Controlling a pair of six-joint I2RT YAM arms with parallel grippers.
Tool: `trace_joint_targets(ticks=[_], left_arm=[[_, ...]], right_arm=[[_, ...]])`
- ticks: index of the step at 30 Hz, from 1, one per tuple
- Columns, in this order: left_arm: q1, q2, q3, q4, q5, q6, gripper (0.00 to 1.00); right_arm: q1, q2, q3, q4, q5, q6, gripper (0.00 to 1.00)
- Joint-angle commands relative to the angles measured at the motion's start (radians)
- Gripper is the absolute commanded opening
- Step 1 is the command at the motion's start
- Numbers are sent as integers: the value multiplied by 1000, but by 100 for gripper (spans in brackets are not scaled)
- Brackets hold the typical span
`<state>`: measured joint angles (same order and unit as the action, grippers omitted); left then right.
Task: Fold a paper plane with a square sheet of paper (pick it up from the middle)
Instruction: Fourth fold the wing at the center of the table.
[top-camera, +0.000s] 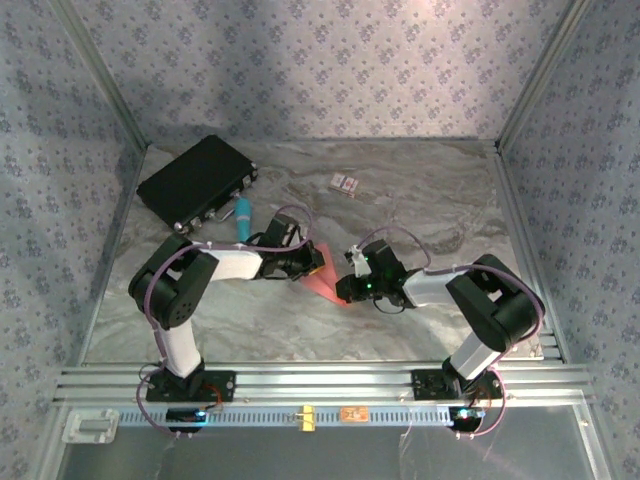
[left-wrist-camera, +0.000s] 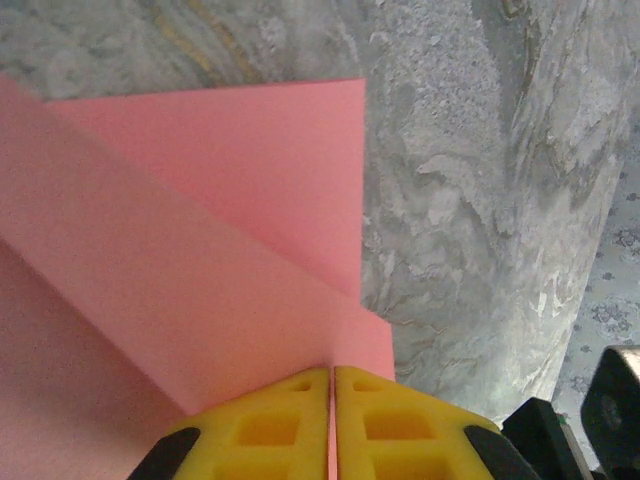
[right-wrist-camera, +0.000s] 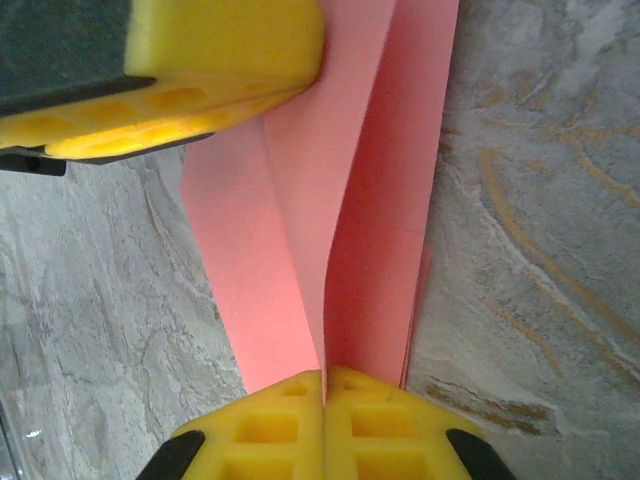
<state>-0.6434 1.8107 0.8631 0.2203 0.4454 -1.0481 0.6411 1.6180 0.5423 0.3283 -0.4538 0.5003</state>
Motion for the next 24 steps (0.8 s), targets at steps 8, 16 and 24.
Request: trace_joint_targets(ticks=[8, 16, 24], left_arm=[[-14, 37, 22, 7, 24, 16, 10], [-21, 45, 27, 14, 27, 14, 11], [-23, 68, 37, 9, 34, 14, 11]], right_arm=[[-1, 50, -8, -125, 33, 30, 5], [-1, 50, -13, -121, 43, 35, 5], [-3, 48, -15, -122, 43, 38, 6]])
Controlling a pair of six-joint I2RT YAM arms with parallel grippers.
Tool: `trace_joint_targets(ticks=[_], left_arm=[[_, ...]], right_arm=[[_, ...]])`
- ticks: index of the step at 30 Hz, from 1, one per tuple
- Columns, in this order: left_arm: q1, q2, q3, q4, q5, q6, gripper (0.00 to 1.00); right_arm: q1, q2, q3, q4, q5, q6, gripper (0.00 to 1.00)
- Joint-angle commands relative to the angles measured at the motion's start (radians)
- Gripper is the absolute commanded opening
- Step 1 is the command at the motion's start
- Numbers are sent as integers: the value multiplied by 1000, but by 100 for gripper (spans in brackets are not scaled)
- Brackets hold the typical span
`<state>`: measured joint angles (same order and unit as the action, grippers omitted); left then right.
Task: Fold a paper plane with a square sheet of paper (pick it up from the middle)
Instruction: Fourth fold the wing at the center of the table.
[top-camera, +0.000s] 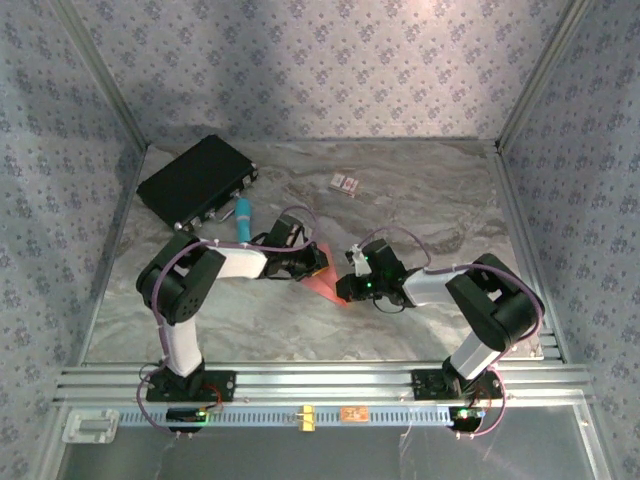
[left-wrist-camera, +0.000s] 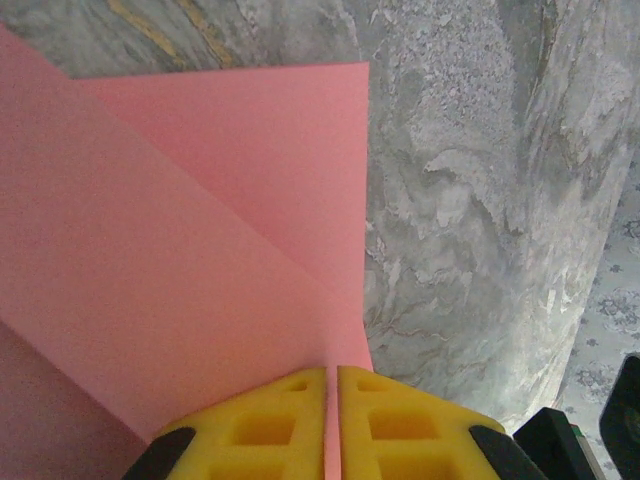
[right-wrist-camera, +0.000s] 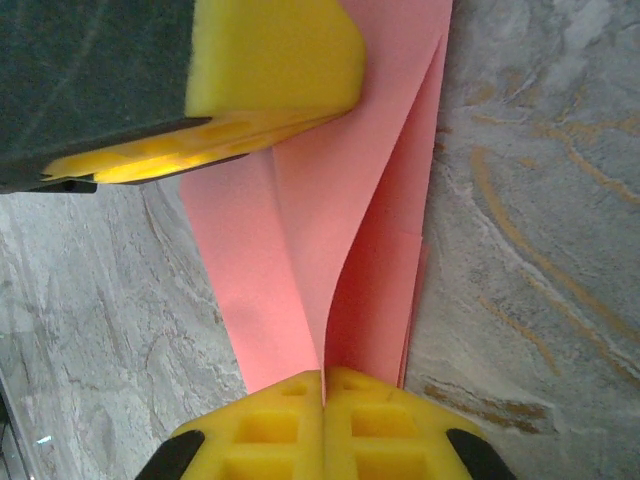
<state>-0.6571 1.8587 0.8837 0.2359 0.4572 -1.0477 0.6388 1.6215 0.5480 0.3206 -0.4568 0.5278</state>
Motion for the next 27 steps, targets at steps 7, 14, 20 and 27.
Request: trace_joint_targets(ticks=[7, 14, 20, 27], left_arm=[[-9, 34, 16, -40, 12, 21, 10], [-9, 42, 11, -52, 12, 31, 10], [-8, 43, 10, -46, 14, 31, 9], [-8, 46, 9, -45, 15, 29, 9]], right_arm=[[-1, 38, -16, -125, 46, 9, 7], [-3, -19, -12, -129, -16, 22, 14], [-7, -72, -27, -180, -30, 11, 12], [-8, -54, -58, -164, -82, 15, 7]])
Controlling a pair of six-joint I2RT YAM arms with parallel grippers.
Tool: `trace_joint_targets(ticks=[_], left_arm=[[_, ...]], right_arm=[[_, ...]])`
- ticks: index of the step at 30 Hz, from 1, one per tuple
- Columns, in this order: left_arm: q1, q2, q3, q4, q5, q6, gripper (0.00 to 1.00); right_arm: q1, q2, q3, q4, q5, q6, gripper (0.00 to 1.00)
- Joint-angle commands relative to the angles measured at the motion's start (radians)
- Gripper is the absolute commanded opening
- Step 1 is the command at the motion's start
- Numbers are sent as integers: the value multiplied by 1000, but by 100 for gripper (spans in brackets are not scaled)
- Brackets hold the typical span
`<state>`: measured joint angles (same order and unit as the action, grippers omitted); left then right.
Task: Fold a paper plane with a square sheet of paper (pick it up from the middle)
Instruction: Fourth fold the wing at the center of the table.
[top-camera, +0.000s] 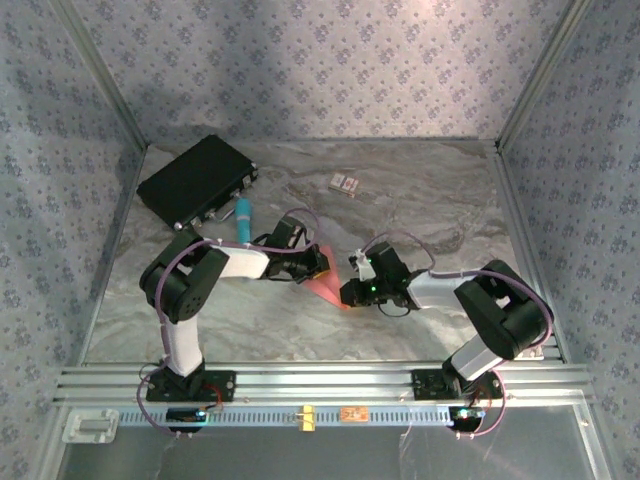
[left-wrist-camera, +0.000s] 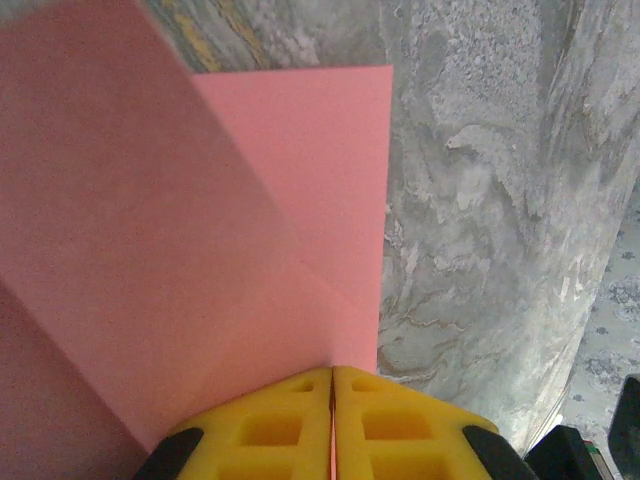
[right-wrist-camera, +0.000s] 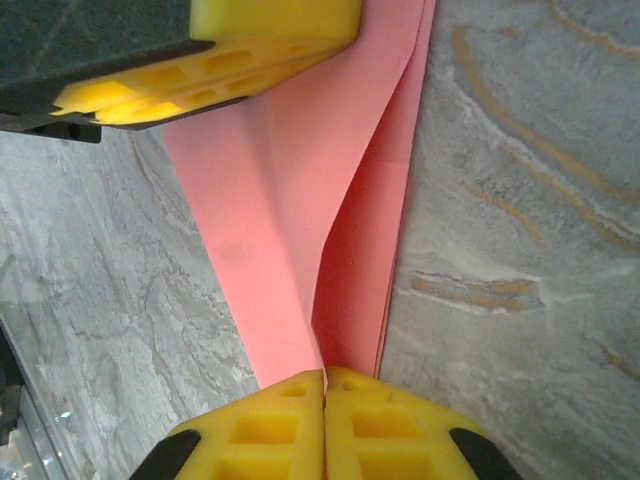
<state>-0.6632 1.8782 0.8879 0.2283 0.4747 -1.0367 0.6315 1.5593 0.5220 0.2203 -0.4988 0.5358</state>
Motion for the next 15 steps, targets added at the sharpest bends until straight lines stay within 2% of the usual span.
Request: trace_joint_targets(ticks=[1, 8, 15], left_arm=[[-2, 27, 2, -37, -5, 18, 9], [-2, 28, 0, -39, -7, 18, 9], [-2, 30, 0, -38, 0, 24, 9]], right_arm=[[0, 12, -37, -66, -39, 9, 7], [-1, 1, -28, -67, -55, 5, 10], [-9, 8, 55, -88, -45, -6, 21]])
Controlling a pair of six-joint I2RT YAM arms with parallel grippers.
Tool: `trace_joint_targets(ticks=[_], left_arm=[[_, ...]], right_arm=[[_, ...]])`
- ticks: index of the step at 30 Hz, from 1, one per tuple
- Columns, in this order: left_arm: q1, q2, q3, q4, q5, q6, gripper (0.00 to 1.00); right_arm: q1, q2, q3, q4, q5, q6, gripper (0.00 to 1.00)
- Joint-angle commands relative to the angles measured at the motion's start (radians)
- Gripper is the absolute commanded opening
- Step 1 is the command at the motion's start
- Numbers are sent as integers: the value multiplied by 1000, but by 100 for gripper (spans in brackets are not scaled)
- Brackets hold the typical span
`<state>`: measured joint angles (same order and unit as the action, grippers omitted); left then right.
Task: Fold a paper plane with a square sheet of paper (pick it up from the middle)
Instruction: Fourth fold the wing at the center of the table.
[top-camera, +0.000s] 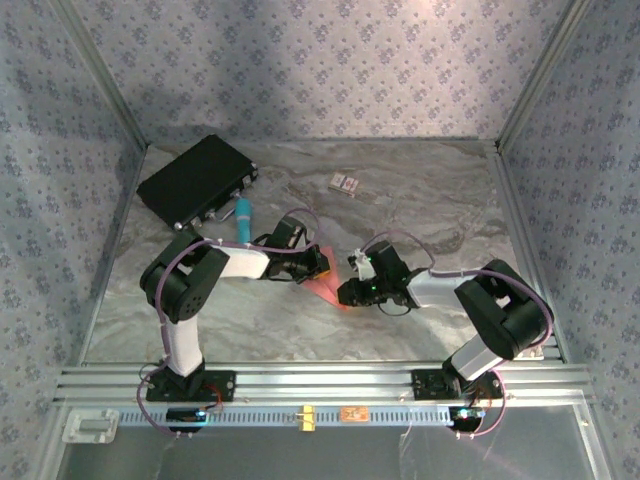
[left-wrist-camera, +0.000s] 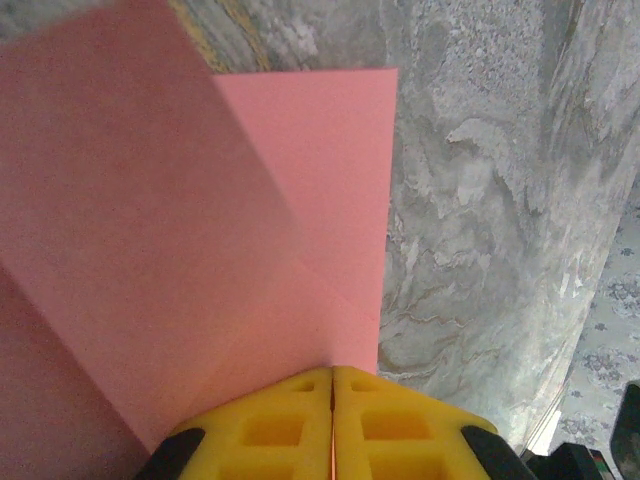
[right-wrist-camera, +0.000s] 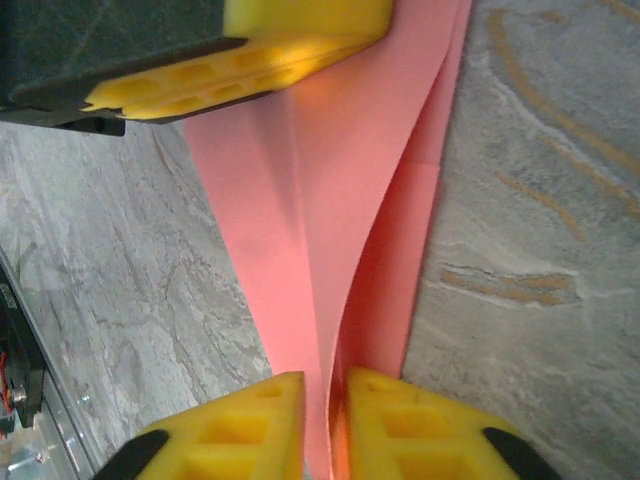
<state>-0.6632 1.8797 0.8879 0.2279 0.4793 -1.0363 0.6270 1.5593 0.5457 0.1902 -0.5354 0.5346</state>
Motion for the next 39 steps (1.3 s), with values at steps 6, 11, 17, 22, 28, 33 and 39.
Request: trace_joint_targets(ticks=[6, 11, 17, 22, 28, 33, 39], left_arm=[[-2, 30, 0, -33, -1, 25, 9], [-3, 28, -3, -31, -1, 22, 9], [-3, 30, -1, -28, 4, 22, 9], [-1, 32, 0, -30, 5, 23, 9], [-1, 32, -1, -25, 9, 22, 9], [-2, 34, 0, -27, 8, 22, 9], [-1, 34, -3, -25, 4, 22, 9]], right_arm=[[-16, 25, 67, -63, -8, -11, 22], [-29, 58, 79, -36, -14, -2, 23], [-34, 64, 85, -20, -18, 4, 23], [-36, 56, 81, -1, -18, 14, 23], [-38, 50, 72, 12, -30, 15, 21], [-41, 31, 50, 15, -41, 21, 16], [-40, 20, 12, 23, -65, 22, 10]])
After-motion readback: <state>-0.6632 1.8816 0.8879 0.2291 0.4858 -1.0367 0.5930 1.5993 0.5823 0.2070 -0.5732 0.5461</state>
